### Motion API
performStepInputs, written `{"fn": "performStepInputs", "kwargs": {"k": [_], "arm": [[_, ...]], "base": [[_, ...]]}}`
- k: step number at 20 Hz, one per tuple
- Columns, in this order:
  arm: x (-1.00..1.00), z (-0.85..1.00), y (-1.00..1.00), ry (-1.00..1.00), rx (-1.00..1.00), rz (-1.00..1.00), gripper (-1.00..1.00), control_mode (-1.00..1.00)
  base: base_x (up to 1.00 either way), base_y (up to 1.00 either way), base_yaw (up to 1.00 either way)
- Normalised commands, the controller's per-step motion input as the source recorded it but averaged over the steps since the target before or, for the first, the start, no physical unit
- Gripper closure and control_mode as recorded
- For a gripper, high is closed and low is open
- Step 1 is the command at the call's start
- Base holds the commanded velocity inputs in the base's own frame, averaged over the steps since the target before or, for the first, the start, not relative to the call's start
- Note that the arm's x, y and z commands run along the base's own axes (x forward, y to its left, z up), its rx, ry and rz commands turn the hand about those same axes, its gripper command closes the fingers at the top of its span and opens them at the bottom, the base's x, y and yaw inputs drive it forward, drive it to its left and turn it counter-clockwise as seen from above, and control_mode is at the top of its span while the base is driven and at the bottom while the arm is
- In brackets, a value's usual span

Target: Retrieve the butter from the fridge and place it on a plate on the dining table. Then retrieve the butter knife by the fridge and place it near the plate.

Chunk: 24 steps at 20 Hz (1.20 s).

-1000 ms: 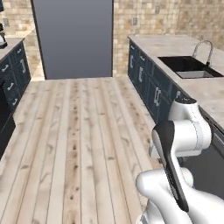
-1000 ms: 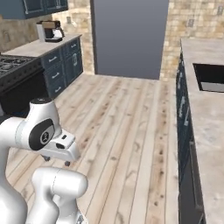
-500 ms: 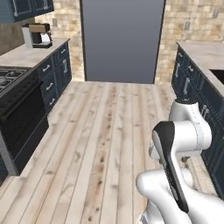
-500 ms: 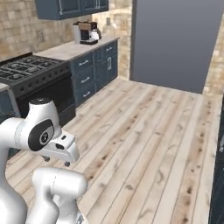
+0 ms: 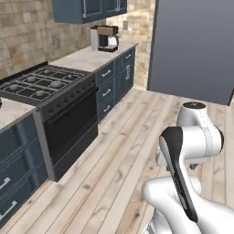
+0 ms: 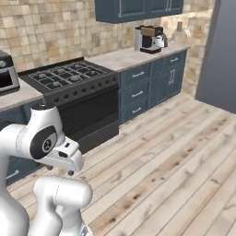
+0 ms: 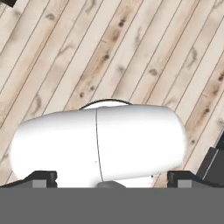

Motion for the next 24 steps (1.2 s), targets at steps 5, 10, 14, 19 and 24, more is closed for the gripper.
{"fn": "performStepInputs", "kwargs": {"k": [5,10,14,19,24], "arm": [[0.0,0.0,0.0,0.0,0.0,0.0,-1.0,1.0],[0.0,0.0,0.0,0.0,0.0,0.0,-1.0,1.0],[0.0,0.0,0.0,0.0,0.0,0.0,-1.0,1.0],[0.0,0.0,0.0,0.0,0.0,0.0,-1.0,1.0],[0.0,0.0,0.0,0.0,0.0,0.0,-1.0,1.0]], "base": [[1.0,0.1,0.74],[0.85,0.1,0.77],[0.7,0.0,0.67],[0.43,-0.21,0.54],[0.43,-0.66,0.52]]}}
